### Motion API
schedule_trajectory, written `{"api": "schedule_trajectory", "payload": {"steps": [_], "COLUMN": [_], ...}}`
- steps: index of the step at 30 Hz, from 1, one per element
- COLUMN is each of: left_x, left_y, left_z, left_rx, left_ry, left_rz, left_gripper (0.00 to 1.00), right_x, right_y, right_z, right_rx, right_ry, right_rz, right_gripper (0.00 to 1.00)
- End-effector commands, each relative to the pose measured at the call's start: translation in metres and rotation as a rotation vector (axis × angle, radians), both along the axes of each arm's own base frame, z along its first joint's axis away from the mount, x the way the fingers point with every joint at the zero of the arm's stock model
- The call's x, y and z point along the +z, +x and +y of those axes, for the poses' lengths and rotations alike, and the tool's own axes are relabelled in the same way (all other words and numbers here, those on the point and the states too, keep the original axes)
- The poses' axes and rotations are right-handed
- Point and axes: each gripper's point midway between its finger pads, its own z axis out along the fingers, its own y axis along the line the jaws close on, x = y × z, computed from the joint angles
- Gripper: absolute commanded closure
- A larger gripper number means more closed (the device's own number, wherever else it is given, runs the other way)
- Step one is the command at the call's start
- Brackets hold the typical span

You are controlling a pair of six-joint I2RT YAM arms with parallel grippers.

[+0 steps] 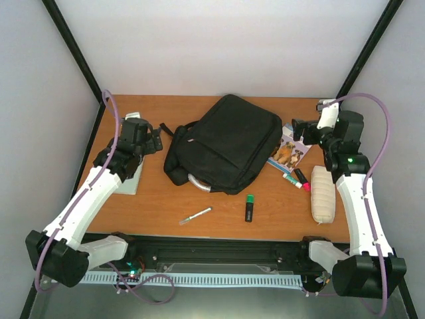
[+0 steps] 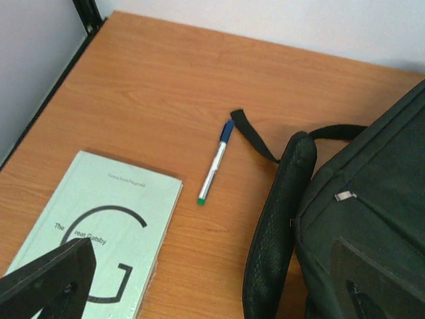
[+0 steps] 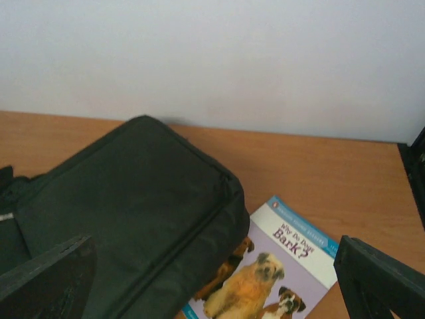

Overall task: Pack the student bag
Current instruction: Adjust the student bag at the center of the board.

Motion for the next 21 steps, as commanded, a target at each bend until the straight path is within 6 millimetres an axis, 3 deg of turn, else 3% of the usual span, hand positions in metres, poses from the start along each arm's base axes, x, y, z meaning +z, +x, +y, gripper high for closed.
{"api": "schedule_trajectory", "payload": {"steps": [1, 9, 15, 21], "left_x": [-0.013, -0.065, -0.086, -0.104], "left_y": [0.001, 0.000, 0.002, 0.018], "left_z": [-0.003, -0.019, -0.034, -0.048], "left_rx": [-0.045, -0.168, -0.239, -0.268], "left_ry": [-0.109, -0.290, -0.417, -0.513], "left_rz": [0.014, 0.146, 0.213, 0.276], "left_gripper": [0.02, 0.17, 0.08, 0.04], "right_x": [-0.025, -0.080, -0.110, -0.141], "right_y": [-0.006, -0.021, -0.036, -0.049], "right_z": [0.007, 0.030, 0.047, 0.059], "right_rx": [0.043, 0.225, 0.365, 0.462], "right_ry": [-0.016, -0.079, -0.108, -0.100], "right_rz": [0.048, 0.178, 0.256, 0.321], "right_gripper": [0.00, 0.00, 0.00, 0.01]}}
